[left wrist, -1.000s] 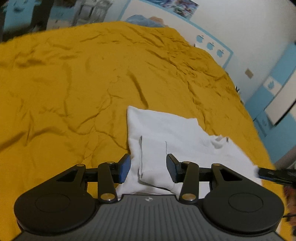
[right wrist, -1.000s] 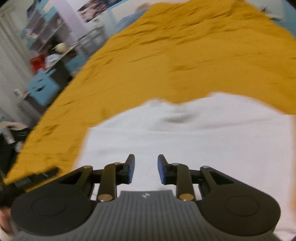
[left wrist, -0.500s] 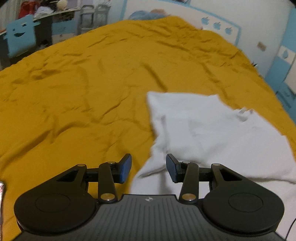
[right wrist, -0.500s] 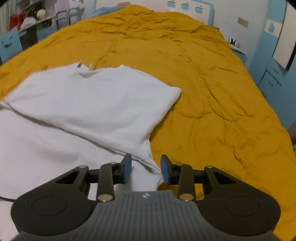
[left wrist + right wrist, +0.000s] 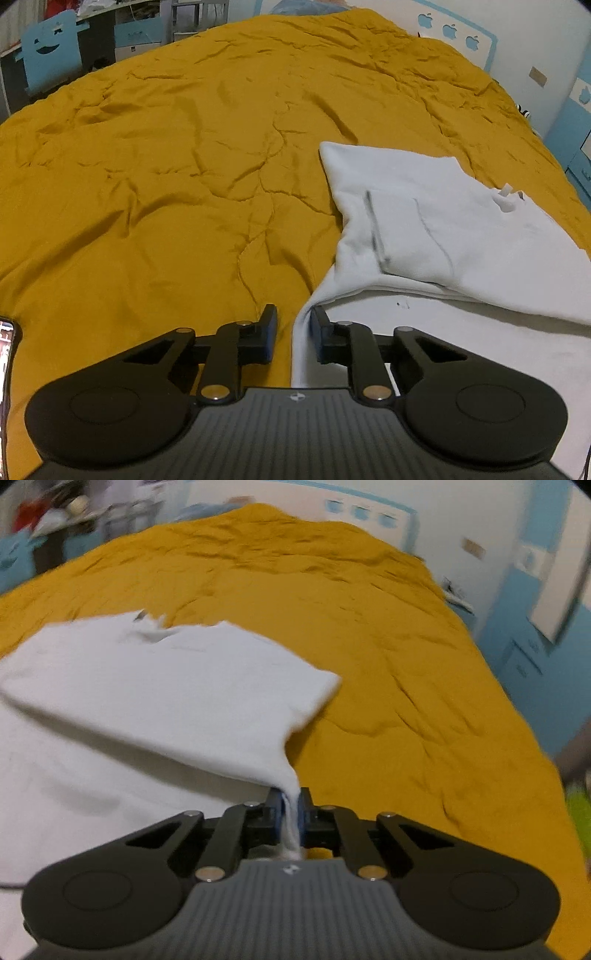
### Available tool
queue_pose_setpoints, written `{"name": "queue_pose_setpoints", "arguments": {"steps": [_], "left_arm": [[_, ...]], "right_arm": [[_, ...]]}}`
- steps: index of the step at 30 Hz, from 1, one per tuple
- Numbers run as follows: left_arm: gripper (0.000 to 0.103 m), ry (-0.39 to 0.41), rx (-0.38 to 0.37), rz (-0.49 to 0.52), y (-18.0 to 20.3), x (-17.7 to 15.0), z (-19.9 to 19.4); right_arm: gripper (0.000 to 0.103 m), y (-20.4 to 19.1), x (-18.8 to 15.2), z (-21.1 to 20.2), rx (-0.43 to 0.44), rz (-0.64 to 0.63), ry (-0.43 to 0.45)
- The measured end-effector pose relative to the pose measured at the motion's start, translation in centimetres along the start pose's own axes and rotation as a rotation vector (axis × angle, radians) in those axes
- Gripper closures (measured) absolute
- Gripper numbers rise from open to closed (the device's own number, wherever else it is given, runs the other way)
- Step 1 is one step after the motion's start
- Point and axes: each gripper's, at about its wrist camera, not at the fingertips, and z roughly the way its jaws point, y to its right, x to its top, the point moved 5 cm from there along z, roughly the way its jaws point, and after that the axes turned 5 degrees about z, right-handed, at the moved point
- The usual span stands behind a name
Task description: Fold small clothes
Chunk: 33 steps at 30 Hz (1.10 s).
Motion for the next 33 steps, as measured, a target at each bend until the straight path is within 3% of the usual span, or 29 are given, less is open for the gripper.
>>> {"name": "queue_pose_setpoints", "arguments": {"steps": [3,8,11,12,13,18,26,30,32,33], "left_arm": [[0.082,-0.001,0.001,-0.011,-0.2,-0.2,0.2],[0.082,-0.002,-0.005,-0.014,-0.2,0.4,-0.5],[0.082,0.046,-0.057,-0.032,0.0,1.8,-1.5],[0.082,0.057,-0.071,-0.039,0.1,2.4,-1.6],[0.082,0.062,-0.076,-0.04,0.4,3.0,-1.5],[0.082,0.067,-0.067,-0.037,2.5,5.9,1.1],[0.083,0.065,-0.115,-0.025,5.9,8.2,5.5],[0.088,0.032,-0.088,0.003,6.8,7.8,8.0],[0.088,0.026,-0.076,0.012,6.8,7.4,8.8],[0.09,0.029,-0.075,0.016,6.8,7.2,8.9]], "right_arm": [[0.103,1.1,-1.8,1.8,0.033,0.13,-0.083],[0.1,1.7,-1.7,1.2,0.062,0.214,-0.094],[0.091,2.2,-0.9,-0.4,0.101,0.241,-0.086],[0.08,2.4,-0.3,-1.1,0.121,0.252,-0.072],[0.076,2.6,0.2,-1.5,0.136,0.265,-0.057],[0.076,3.3,4.0,-0.2,0.162,0.306,-0.016],[0.076,5.7,8.7,7.8,0.215,0.477,-0.023],[0.076,6.9,9.8,12.3,0.24,0.567,-0.062],[0.087,7.4,10.0,14.2,0.245,0.597,-0.083],[0.1,7.5,9.9,14.8,0.258,0.604,-0.09]]}}
